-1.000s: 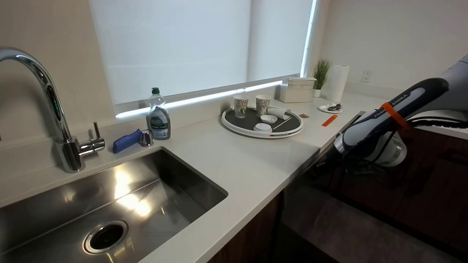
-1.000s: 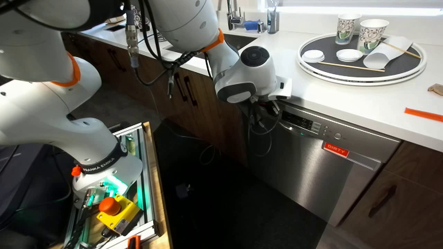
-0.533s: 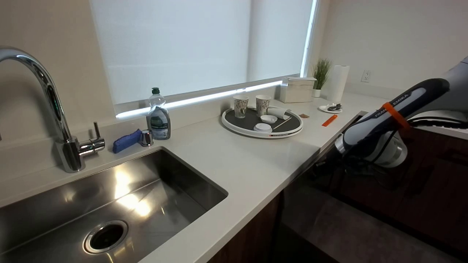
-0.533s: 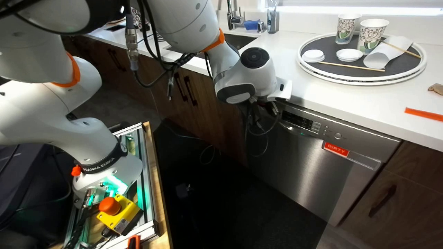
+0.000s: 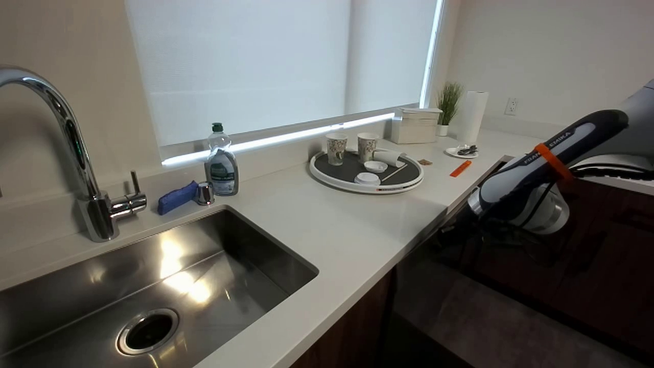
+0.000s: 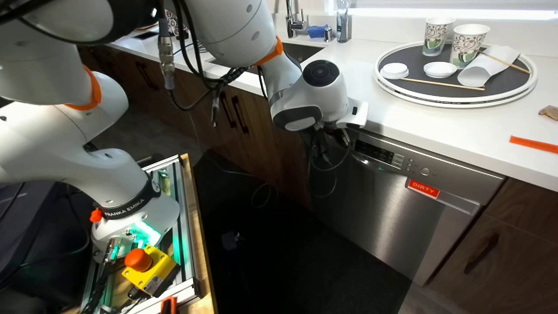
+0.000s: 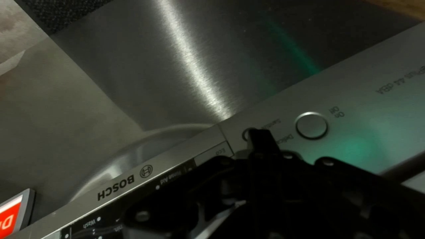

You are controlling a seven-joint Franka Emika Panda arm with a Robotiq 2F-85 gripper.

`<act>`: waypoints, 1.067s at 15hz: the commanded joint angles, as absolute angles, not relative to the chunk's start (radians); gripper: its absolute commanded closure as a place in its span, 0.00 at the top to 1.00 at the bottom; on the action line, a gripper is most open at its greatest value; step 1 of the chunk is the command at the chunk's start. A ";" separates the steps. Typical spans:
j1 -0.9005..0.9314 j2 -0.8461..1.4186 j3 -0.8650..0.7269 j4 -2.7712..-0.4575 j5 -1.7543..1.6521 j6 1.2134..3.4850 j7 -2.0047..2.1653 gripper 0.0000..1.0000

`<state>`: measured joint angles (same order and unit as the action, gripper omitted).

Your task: Press a button the dishwasher

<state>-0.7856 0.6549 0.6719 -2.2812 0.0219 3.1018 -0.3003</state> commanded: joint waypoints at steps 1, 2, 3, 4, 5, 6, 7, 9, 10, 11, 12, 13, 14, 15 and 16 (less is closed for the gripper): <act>-0.700 0.586 0.620 -2.253 0.004 3.047 -0.272 0.00; -0.680 0.566 0.598 -2.258 0.001 3.027 -0.274 0.00; -0.656 0.541 0.574 -2.264 0.001 3.005 -0.277 0.00; -0.630 0.512 0.550 -2.269 0.002 2.975 -0.282 0.00; -0.601 0.487 0.523 -2.270 0.004 2.949 -0.287 0.00; -0.571 0.463 0.498 -2.269 0.008 2.922 -0.295 0.00; -0.542 0.436 0.473 -2.271 0.013 2.883 -0.309 0.00; -0.456 0.385 0.392 -2.270 0.014 2.793 -0.319 0.00; -0.404 0.359 0.340 -2.271 0.009 2.744 -0.314 0.00; -0.360 0.344 0.293 -2.268 -0.003 2.697 -0.312 0.00; -0.319 0.325 0.252 -2.270 -0.011 2.658 -0.308 0.00; -0.284 0.316 0.215 -2.266 -0.019 2.623 -0.308 0.00; -0.250 0.304 0.181 -2.266 -0.029 2.591 -0.302 0.02; -0.219 0.291 0.149 -2.268 -0.044 2.567 -0.293 0.27; -0.198 0.281 0.127 -2.270 -0.050 2.544 -0.296 0.27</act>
<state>-0.2849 0.3255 0.2145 -2.2564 -0.0098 2.6197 -0.3129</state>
